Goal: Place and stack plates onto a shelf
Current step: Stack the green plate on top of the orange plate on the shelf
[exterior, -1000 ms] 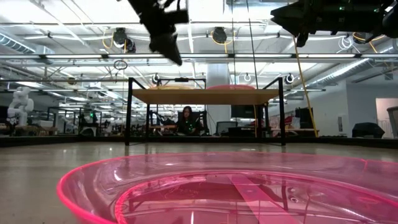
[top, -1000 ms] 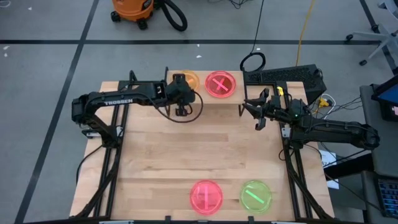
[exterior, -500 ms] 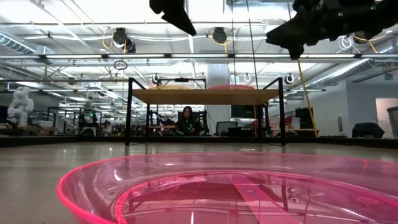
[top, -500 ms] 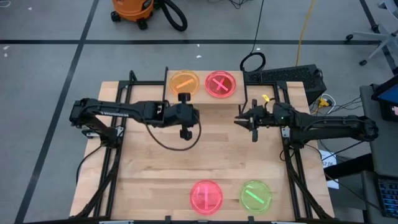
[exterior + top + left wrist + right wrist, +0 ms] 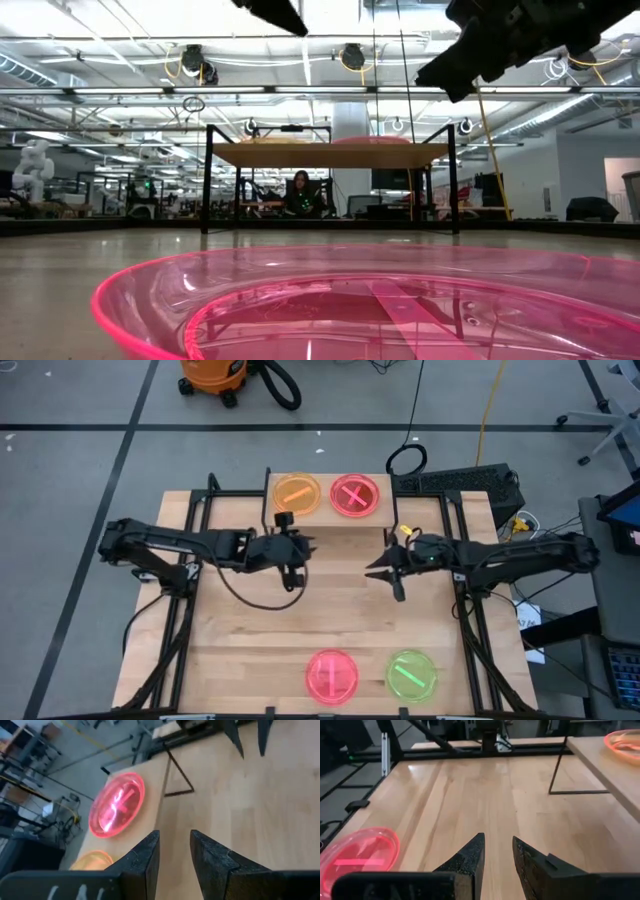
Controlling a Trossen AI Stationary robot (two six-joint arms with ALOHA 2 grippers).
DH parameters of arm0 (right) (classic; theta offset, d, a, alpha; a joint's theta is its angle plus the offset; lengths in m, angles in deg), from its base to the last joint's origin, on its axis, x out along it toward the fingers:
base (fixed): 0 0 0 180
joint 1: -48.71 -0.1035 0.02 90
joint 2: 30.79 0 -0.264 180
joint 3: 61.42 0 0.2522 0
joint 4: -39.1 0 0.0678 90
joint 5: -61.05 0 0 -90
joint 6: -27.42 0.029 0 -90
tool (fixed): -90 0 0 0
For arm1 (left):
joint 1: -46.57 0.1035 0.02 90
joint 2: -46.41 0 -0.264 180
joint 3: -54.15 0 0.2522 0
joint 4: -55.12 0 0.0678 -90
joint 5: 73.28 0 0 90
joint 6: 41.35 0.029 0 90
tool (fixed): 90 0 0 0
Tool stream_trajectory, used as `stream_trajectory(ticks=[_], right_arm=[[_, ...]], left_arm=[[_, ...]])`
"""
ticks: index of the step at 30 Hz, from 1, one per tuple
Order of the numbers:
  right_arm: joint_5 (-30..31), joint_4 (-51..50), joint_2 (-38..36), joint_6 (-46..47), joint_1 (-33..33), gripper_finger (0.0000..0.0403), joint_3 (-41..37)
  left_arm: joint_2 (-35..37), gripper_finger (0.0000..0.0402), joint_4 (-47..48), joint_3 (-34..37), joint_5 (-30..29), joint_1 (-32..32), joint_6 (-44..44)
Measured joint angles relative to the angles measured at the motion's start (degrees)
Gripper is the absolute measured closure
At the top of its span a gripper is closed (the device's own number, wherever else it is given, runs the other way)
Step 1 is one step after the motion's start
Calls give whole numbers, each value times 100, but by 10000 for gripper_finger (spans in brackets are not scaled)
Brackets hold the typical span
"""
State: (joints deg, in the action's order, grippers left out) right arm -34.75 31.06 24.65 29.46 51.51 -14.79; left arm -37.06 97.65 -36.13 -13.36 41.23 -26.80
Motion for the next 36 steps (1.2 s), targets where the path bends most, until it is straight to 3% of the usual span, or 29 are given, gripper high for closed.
stream_trajectory(ticks=[6, 9, 16, 24, 27, 36], right_arm=[[1, -83, 410, -21, -102, 316, 257], [9, -233, 588, 38, -222, 316, 456], [4, -575, 1410, -61, -548, 316, 1467], [-365, -1584, 2191, 180, -800, 316, 1979], [-662, -1897, 2302, 477, -952, 316, 1932], [-632, -3654, 2278, 1368, -1412, 316, 1925]], left_arm=[[1213, 286, -1355, 1729, 39, -30, -232], [1807, 286, -2517, 2552, 110, -154, -361], [2725, 286, -4467, 4072, 115, -389, -206], [3054, 286, -5148, 4663, 124, -420, -308], [3041, 286, -5200, 4641, 126, -420, -315], [3016, 286, -5263, 4644, 149, -420, -315]])
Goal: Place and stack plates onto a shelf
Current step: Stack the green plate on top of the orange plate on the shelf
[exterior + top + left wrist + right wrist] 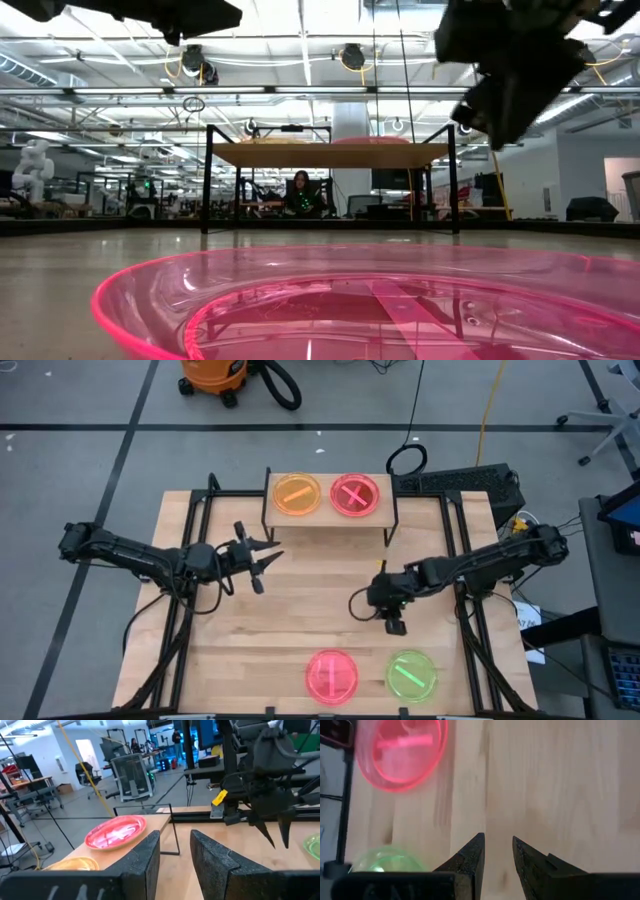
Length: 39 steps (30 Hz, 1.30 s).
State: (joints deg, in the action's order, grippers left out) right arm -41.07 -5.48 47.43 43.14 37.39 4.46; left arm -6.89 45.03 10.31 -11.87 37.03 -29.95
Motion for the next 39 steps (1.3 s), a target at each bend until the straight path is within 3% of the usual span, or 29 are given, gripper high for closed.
stream_trajectory(ticks=[12, 22, 39], right_arm=[[-354, -100, 2, 1425, -861, 316, -781], [-1039, 1552, 0, 2557, -1434, 316, -1620], [-619, 2796, -13, 3448, -1693, 323, -2587]], left_arm=[[-192, 286, -27, -1, 6, 1, -455], [-449, 286, -70, -4, 17, 0, -701], [-498, 286, -22, 0, 23, -224, -1072]])
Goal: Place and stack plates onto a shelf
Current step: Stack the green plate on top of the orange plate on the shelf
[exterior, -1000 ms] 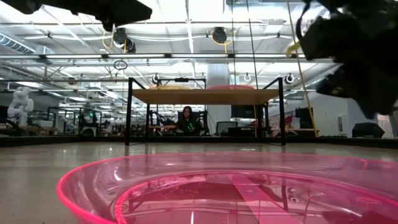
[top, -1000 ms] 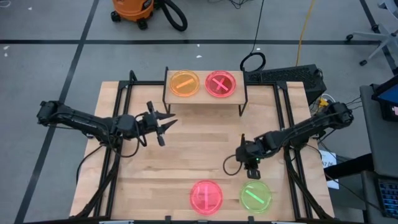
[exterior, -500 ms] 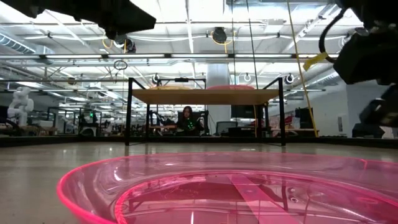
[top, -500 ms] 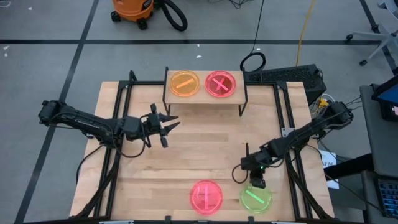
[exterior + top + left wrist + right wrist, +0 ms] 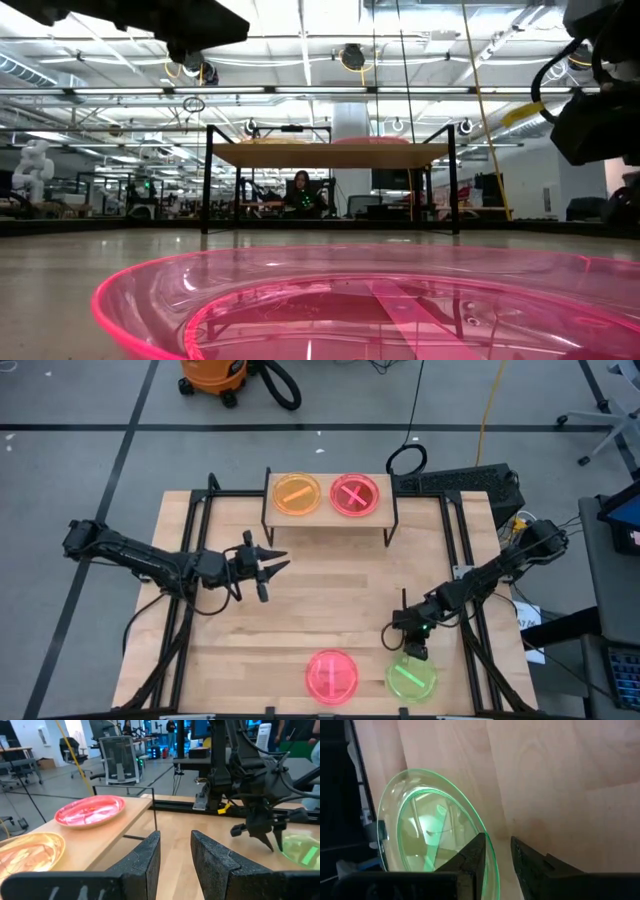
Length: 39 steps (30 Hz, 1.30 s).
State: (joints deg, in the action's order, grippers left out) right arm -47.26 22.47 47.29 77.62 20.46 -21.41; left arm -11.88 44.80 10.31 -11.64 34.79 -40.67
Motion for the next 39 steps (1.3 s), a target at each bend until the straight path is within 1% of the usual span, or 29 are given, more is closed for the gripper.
stream_trajectory(ticks=[4, 10, 12, 15, 18, 20, 23, 26, 29, 34, 39], right_arm=[[57, 579, 26, -17, -1, 346, -54], [55, 715, 20, -121, -2, 390, -64], [113, 702, 20, -140, -3, 399, -62], [364, 720, 20, -175, 0, 400, -62], [864, 805, 18, -325, 0, 402, -60], [1057, 845, 18, -354, 0, 402, -60], [1235, 857, 18, -375, 0, 403, -60], [1277, 861, 18, -344, 0, 403, -60], [1530, 864, 8, -298, 0, 403, -57], [2054, 820, -233, -461, 7, 403, -57], [2584, 812, -756, -795, 11, 403, -55]], left_arm=[[2, 286, 1, 0, -2, -41, 35], [2, 286, 44, 0, 0, -54, -66], [2, 286, 60, 0, 28, -76, -112], [-33, 286, 78, 0, 32, -132, -124], [-43, 286, 103, 0, 33, -186, -133], [-111, 286, 102, 0, 34, -204, -198], [-191, 286, 107, 2, 37, -260, -265], [-360, 286, 74, 0, 44, -268, -308], [-503, 286, -42, 1, 42, -268, -387], [-664, 286, -8, 0, 42, -268, -434], [-697, 286, -9, 0, 42, -281, -441]])
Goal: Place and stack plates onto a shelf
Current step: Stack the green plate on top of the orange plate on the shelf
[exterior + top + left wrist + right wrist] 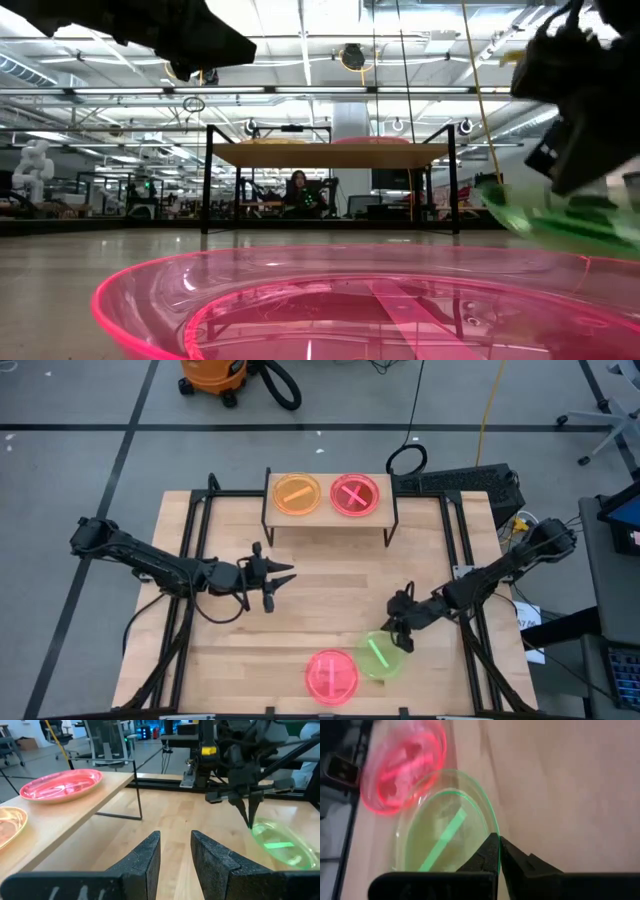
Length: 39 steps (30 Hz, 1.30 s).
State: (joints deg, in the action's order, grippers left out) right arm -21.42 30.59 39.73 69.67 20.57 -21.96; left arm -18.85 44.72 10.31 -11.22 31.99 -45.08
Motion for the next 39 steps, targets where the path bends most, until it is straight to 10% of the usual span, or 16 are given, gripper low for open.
stream_trajectory(ticks=[13, 39], right_arm=[[2986, 613, -679, -618, 280, 403, 2], [2522, 3279, -407, -1811, 2370, 403, 4]], left_arm=[[0, 286, -15, 0, 0, -224, -99], [0, 286, -7, 0, -4, -382, 64]])
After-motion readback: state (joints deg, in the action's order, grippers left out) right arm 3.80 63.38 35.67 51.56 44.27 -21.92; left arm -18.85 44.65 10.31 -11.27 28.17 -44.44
